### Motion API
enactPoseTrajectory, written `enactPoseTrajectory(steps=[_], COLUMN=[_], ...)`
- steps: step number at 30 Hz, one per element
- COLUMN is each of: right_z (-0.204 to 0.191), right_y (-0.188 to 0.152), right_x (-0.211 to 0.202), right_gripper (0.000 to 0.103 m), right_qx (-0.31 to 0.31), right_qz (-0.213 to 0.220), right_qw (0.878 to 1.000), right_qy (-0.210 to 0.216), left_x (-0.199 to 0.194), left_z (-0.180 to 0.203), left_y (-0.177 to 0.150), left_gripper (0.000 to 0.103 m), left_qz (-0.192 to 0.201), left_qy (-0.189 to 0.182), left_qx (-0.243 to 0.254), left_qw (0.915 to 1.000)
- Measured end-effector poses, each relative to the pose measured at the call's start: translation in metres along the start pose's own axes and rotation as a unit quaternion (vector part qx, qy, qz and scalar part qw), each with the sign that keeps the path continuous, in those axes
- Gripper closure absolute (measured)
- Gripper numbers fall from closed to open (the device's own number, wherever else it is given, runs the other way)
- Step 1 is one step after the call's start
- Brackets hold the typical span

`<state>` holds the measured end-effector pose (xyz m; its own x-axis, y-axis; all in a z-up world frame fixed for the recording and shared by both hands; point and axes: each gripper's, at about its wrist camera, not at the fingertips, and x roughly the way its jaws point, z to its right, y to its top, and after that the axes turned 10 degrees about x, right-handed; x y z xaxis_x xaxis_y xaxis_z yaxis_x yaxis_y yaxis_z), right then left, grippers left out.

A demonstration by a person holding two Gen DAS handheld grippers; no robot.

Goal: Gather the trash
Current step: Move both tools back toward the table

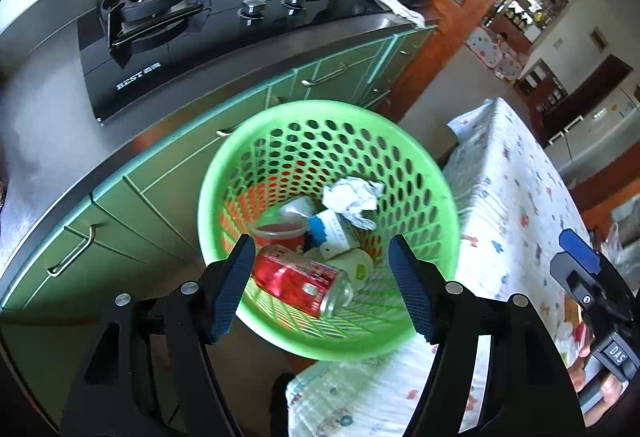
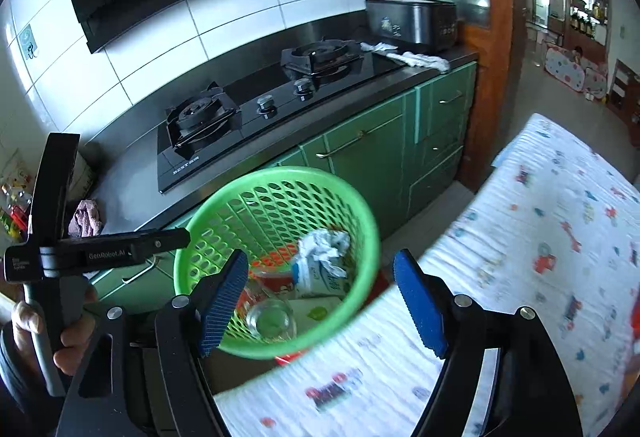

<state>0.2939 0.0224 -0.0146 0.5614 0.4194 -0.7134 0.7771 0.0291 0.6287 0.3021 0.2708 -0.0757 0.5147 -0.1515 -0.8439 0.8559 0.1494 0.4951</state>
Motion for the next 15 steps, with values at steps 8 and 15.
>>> enactPoseTrajectory(steps=[8, 15], right_z=[0.064, 0.126], right_y=[-0.044, -0.090], right_x=[-0.056, -0.110], right_gripper=[0.029, 0.028], right_qx=[0.034, 0.049], right_qz=[0.007, 0.007], right_qw=[0.999, 0.994], right_qy=[-0.041, -0.095], left_x=[-0.005, -0.004], left_z=[0.049, 0.106], left_y=[-0.018, -0.041], left_gripper=[0.034, 0.034], left_qz=[0.003, -0.006], left_qy=[-0.021, -0.045], left_qx=[0.037, 0.082], left_qw=[0.9991, 0.9956])
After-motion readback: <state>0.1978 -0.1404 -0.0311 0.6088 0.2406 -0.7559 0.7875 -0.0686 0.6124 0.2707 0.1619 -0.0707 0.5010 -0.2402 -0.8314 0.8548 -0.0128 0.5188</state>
